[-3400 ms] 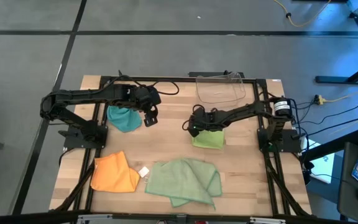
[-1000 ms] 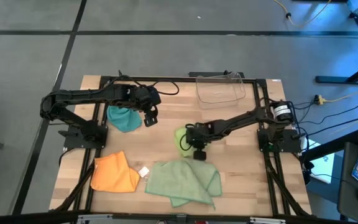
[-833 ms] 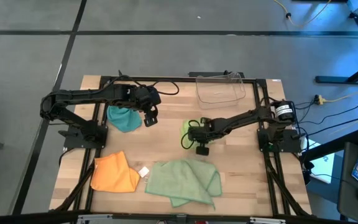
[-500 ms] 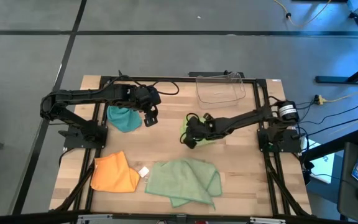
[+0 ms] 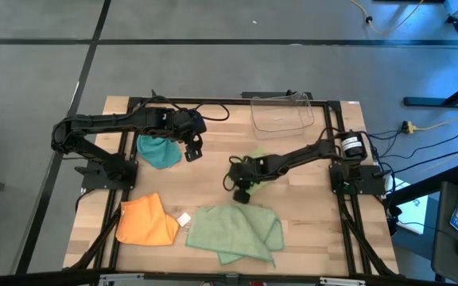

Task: Fold microfiber towels
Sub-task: Put the light green microfiber towel in the transparent bin

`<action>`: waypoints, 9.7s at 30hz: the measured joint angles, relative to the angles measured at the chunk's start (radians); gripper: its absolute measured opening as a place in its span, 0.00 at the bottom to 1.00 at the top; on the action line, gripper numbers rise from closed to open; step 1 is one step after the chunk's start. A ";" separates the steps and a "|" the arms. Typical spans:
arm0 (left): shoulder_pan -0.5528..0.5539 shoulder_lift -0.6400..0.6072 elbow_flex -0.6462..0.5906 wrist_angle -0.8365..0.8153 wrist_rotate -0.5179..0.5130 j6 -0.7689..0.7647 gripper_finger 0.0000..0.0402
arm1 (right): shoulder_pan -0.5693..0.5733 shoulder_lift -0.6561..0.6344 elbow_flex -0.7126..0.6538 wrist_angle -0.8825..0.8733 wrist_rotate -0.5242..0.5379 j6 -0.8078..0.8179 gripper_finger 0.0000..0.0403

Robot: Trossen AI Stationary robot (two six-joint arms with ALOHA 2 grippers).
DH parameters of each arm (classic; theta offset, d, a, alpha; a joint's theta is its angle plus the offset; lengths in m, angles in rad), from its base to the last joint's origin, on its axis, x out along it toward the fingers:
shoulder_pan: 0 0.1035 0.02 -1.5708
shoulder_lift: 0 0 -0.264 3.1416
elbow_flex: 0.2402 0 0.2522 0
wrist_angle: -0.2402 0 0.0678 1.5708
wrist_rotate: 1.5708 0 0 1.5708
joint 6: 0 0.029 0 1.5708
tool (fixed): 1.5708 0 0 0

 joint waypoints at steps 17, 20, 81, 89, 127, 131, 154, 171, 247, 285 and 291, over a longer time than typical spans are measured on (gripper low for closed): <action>0.000 0.000 0.000 0.002 -0.002 0.007 0.59 | 0.093 -0.231 0.024 -0.529 0.116 0.071 0.01; 0.000 0.000 0.000 0.003 -0.002 0.007 0.59 | 0.095 -0.251 0.027 -0.548 0.245 0.189 0.01; 0.000 0.000 -0.011 0.022 -0.003 0.008 0.59 | 0.136 -0.105 0.023 -0.111 0.286 -0.011 0.58; 0.000 0.000 -0.104 0.035 -0.003 0.009 0.59 | 0.138 -0.029 0.018 -0.070 0.403 -0.063 0.60; 0.000 0.000 -0.143 0.095 -0.003 0.006 0.59 | 0.107 0.027 0.100 -0.185 0.314 -0.114 0.33; 0.000 0.000 -0.143 0.093 -0.003 0.006 0.59 | 0.099 0.027 0.118 -0.245 0.269 -0.110 0.37; 0.000 0.000 -0.143 0.092 -0.003 0.006 0.59 | 0.098 0.025 0.119 -0.272 0.282 -0.087 0.06; 0.000 0.000 -0.143 0.092 -0.003 0.007 0.59 | 0.064 0.021 0.127 -0.300 0.190 -0.090 0.39; 0.000 0.000 -0.143 0.093 -0.003 0.006 0.59 | 0.067 0.024 0.286 -0.721 0.191 -0.030 0.34; 0.000 0.000 -0.143 0.099 -0.003 0.003 0.59 | 0.089 0.025 0.169 -0.553 0.235 0.172 0.08; 0.000 0.000 -0.143 0.100 -0.003 0.000 0.59 | 0.090 0.025 0.208 -0.647 0.233 0.175 0.04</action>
